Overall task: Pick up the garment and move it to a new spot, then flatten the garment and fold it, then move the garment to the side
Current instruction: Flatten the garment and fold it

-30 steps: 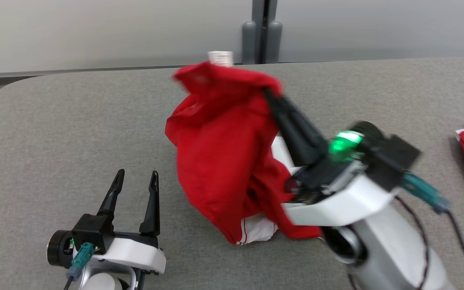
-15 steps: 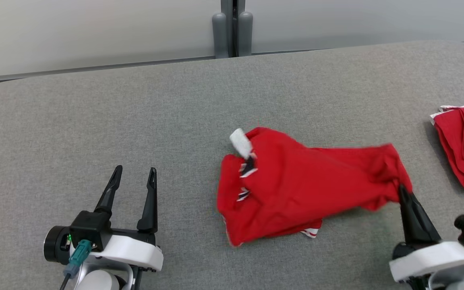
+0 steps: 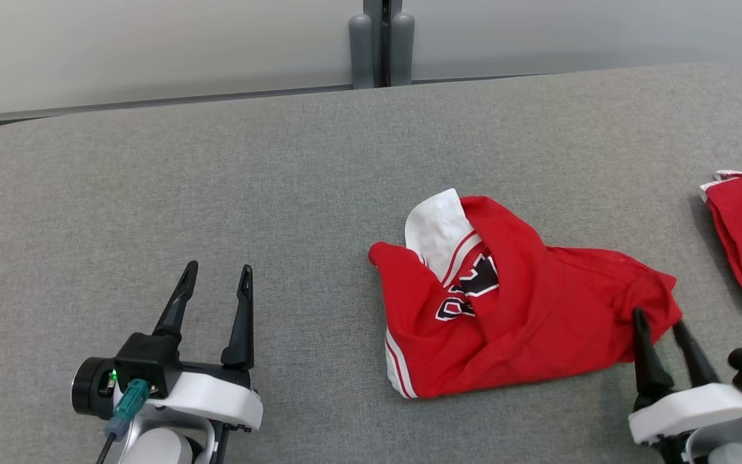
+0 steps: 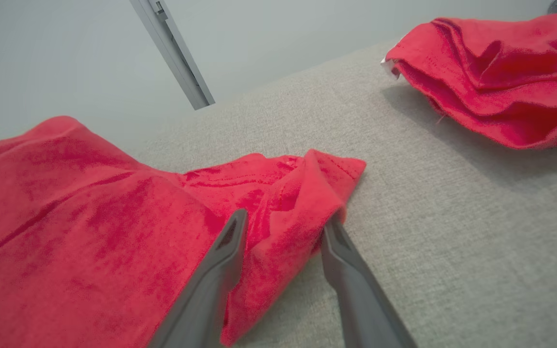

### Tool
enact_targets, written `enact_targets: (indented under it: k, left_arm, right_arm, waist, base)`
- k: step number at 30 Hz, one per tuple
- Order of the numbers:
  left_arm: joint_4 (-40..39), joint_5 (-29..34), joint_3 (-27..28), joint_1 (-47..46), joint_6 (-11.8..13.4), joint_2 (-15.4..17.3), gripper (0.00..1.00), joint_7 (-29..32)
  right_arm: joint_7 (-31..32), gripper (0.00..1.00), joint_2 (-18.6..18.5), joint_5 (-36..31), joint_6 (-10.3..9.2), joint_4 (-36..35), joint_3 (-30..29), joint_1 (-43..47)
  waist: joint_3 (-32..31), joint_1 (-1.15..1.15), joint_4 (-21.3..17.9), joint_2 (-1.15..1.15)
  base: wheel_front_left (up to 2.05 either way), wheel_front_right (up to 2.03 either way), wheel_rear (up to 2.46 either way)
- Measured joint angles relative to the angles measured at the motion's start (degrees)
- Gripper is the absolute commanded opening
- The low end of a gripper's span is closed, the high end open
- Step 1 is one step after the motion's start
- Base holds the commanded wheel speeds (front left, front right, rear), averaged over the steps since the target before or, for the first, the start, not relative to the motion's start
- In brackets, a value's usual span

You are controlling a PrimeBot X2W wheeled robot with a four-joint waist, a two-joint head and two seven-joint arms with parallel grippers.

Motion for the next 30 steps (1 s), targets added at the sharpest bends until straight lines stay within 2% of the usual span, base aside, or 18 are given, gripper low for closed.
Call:
enact_targets:
  k: [9,15,18,23,30]
  left_arm:
    - [-0.3,-0.1,0.4,1.7,0.6,0.5,1.0,0.0]
    - [-0.4,-0.2,0.1,4.3,0.7,0.8,1.0,-0.1]
    - [-0.4,-0.6,-0.2,5.4,0.7,1.0,1.0,-0.1]
    - [-0.6,-0.8,-0.3,7.2,1.1,1.5,1.0,0.3]
    - [-1.4,-1.1,-0.5,8.7,1.5,1.9,1.0,0.8]
  right_arm:
    - [-0.4,1.0,-2.1,-9.0,0.0,-15.1,-4.1,1.5]
    - [5.4,1.0,-2.2,-14.5,0.0,-24.8,-3.8,6.0]
    - [8.7,1.0,-1.3,-15.2,0.0,-29.0,-3.2,9.5]
    - [12.2,1.0,0.7,-15.5,0.0,-33.6,-3.4,14.5]
    - [13.8,1.0,2.2,-16.0,0.0,-36.6,-3.9,16.7]
  waist:
    - [-3.0,0.0,0.4,0.0]
    - [-6.0,0.0,0.7,0.0]
    - [-7.5,0.0,1.1,0.0]
    - [-9.5,0.0,1.7,0.0]
    - [-10.4,0.0,2.1,0.0]
  base:
    - [0.0,0.0,0.0]
    - [0.0,0.0,0.0]
    - [0.0,0.0,0.0]
    - [0.0,0.0,0.0]
    - [0.0,0.0,0.0]
